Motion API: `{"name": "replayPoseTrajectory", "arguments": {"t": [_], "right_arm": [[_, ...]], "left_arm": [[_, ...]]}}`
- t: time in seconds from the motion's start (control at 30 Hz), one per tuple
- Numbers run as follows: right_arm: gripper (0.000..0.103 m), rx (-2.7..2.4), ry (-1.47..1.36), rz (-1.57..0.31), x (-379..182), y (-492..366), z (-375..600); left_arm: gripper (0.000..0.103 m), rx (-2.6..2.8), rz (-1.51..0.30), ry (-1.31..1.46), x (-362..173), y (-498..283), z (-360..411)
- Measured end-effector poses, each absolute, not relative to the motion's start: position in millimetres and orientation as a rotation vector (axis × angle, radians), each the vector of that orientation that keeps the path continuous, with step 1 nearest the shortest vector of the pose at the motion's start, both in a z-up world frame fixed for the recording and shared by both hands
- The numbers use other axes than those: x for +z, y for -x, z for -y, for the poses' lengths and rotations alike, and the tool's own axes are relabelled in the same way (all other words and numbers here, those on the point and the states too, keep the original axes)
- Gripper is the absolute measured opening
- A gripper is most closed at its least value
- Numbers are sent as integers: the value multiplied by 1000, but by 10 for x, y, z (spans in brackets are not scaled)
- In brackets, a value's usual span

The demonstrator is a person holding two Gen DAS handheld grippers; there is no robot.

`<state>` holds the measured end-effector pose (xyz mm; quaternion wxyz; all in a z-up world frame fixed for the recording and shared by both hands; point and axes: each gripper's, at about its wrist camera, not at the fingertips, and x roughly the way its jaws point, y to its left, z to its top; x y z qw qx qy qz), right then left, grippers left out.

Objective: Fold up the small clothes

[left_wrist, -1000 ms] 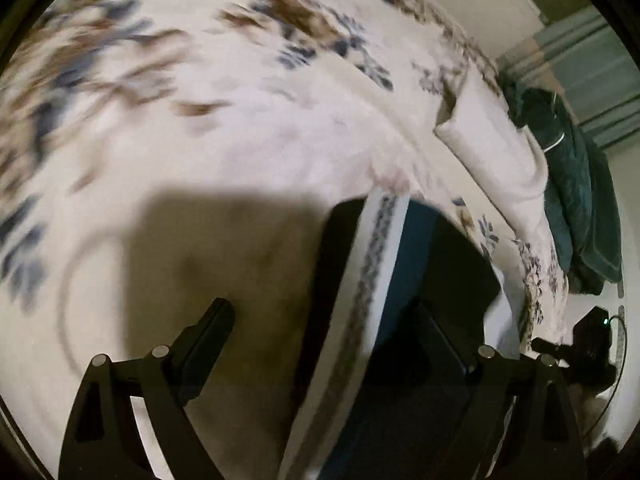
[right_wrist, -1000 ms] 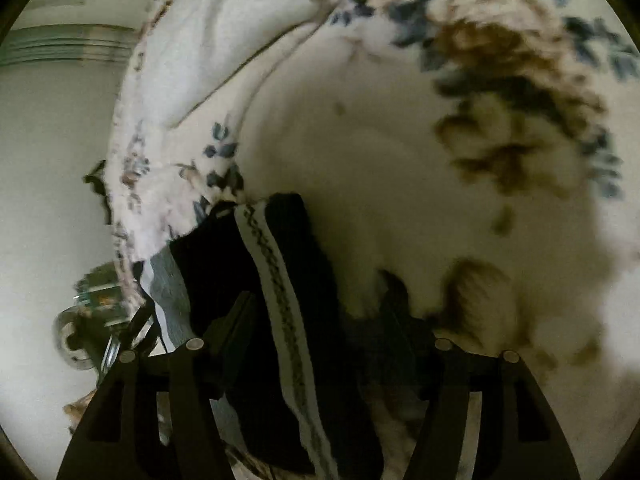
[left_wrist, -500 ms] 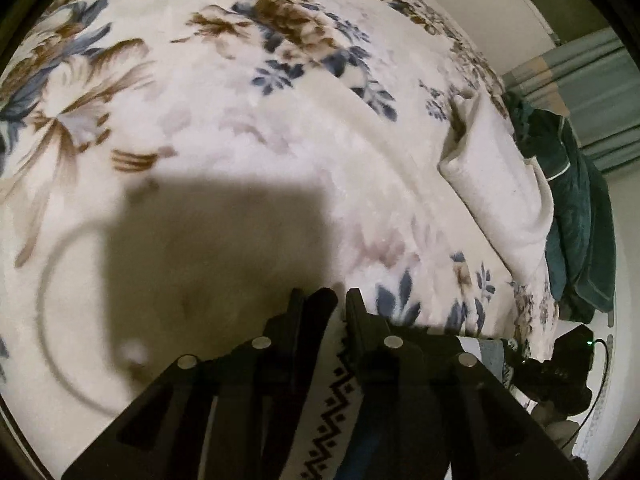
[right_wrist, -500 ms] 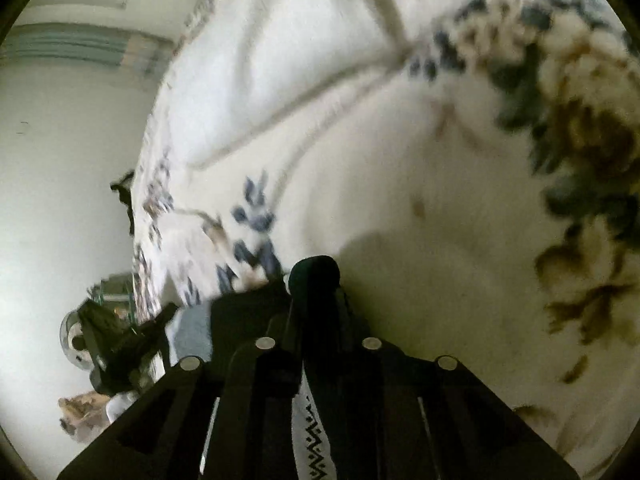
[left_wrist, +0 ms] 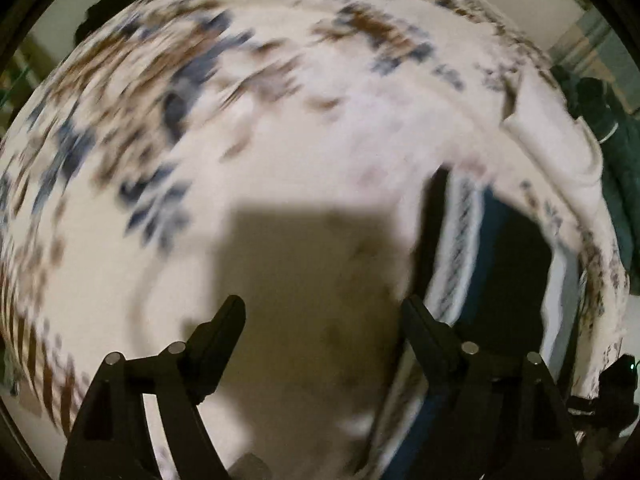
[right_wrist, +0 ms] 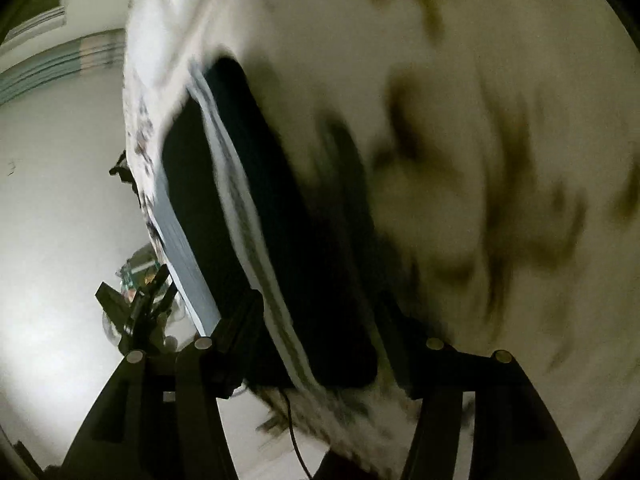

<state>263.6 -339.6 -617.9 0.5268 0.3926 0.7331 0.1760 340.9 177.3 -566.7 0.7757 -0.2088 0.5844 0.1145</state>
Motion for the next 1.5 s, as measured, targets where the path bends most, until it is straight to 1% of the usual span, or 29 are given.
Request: {"name": "replayPoseTrajectory", "arguments": {"t": [0.03,0.07,0.1,0.17,0.23,0.33,0.37,0.4,0.43,0.47,0.5,0.63,0.7,0.77,0.8,0.83,0.87,0.97,1.03,1.1,1.13,1.17,1.2,1.23,1.27,1.33,1.37,1.47,1.5], "right_arm": [[53,427,-951,-1737,-6187,-2551,3351],[12,412,-944,-1732,-6181,-2507,3330],[7,379,-929,-1717,-6146,-2464,3335],[6,301,-909,-1667,-6058,-2448,3431],[6,264,-907,-1659,-6069,-2472,3479],[7,281,-911,-1667,-6091,-2521,3424],[16,272,-907,-1668,-6060,-2525,3422],[28,242,-897,-1667,-6009,-2519,3390],[36,197,-923,-1654,-5963,-2468,3438],[45,179,-973,-1641,-5940,-2405,3411],[47,162,-1056,-1631,-5942,-2323,3437],[48,263,-1403,-1660,-6239,-2150,3129],[49,293,-1502,-1698,-6442,-2175,2880],[49,289,-1578,-1654,-6571,-2243,2700],[35,284,-1584,-1597,-6575,-2306,2657],[18,282,-1522,-1546,-6515,-2408,2630],[14,295,-1455,-1518,-6444,-2486,2607],[13,354,-1191,-1402,-6087,-2664,2532],[13,350,-1038,-1429,-6033,-2708,2471],[14,321,-1027,-1487,-6157,-2725,2513],[16,305,-1071,-1533,-6258,-2751,2544],[25,300,-1111,-1550,-6300,-2755,2538],[40,288,-1143,-1567,-6326,-2792,2577],[47,270,-1146,-1584,-6320,-2818,2620],[56,263,-1145,-1595,-6301,-2849,2665],[57,274,-1138,-1599,-6229,-2946,2785],[57,280,-1119,-1598,-6184,-2856,2847],[58,278,-1059,-1564,-6078,-2979,3131],[65,270,-1036,-1548,-6073,-3035,3227]], "left_arm": [[79,255,-1280,476,-5720,-3308,-1797],[79,267,-1293,489,-5760,-3236,-1815],[79,283,-1309,501,-5810,-3158,-1841],[79,288,-1310,510,-5856,-3067,-1866],[79,286,-1300,492,-5891,-3043,-1868],[79,281,-1323,455,-6002,-3085,-1830],[85,271,-1330,442,-6040,-3109,-1812],[91,263,-1331,433,-6061,-3124,-1786],[93,256,-1331,418,-6084,-3143,-1757],[99,248,-1332,404,-6105,-3160,-1726],[103,241,-1332,393,-6121,-3172,-1701],[103,245,-1327,368,-6179,-3192,-1653],[103,243,-1319,375,-6194,-3199,-1637],[103,243,-1313,370,-6206,-3180,-1607],[103,242,-1312,368,-6207,-3182,-1597],[103,241,-1312,366,-6207,-3174,-1589],[103,239,-1314,368,-6216,-3156,-1580],[103,225,-1322,372,-6216,-3140,-1589],[103,217,-1319,368,-6206,-3091,-1638],[103,216,-1308,352,-6212,-3088,-1657],[103,220,-1299,344,-6219,-3091,-1680],[103,225,-1296,340,-6216,-3087,-1669],[103,224,-1302,339,-6220,-3092,-1665],[103,223,-1317,343,-6210,-3089,-1657],[103,223,-1323,354,-6187,-2995,-1600],[103,208,-1312,415,-6063,-2924,-1612],[103,184,-1284,460,-5993,-2890,-1631],[103,22,-1185,654,-5798,-2790,-1639],[103,-30,-1173,696,-5785,-2791,-1607]]}}
